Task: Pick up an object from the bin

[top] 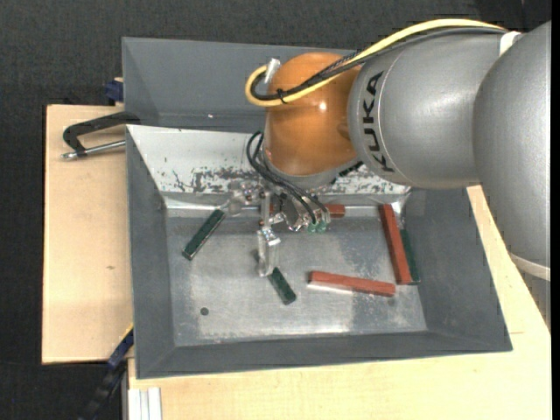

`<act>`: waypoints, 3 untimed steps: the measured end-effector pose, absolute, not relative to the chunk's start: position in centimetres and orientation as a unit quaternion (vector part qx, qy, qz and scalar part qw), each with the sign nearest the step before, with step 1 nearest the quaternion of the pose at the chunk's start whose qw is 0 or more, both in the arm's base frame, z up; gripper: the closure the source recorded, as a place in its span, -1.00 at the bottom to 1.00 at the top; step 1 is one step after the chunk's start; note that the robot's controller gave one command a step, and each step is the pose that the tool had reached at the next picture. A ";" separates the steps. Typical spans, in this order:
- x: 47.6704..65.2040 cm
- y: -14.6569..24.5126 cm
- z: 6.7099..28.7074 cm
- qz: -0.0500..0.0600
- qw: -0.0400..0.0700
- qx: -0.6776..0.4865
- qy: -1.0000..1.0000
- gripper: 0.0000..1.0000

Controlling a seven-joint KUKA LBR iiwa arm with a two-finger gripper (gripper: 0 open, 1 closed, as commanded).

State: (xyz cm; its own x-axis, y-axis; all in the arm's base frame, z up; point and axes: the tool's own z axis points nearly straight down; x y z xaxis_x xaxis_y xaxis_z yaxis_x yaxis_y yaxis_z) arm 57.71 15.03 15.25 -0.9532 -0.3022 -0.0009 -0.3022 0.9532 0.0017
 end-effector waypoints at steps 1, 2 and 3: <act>57.8 15.0 15.3 0.001 0.001 -0.153 0.988 -1.00; 59.0 17.5 13.1 0.000 0.007 -0.192 0.981 -1.00; 59.5 20.0 7.7 0.002 0.002 -0.252 0.968 -1.00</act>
Offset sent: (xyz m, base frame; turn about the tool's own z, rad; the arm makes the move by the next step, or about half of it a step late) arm 0.0239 0.0694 -0.0716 -0.2110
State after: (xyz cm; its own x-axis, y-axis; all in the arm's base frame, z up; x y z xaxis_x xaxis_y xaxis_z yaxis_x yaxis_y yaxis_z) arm 59.55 19.97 7.68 -0.8729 -0.4878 -0.0046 -0.4878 0.8729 0.0019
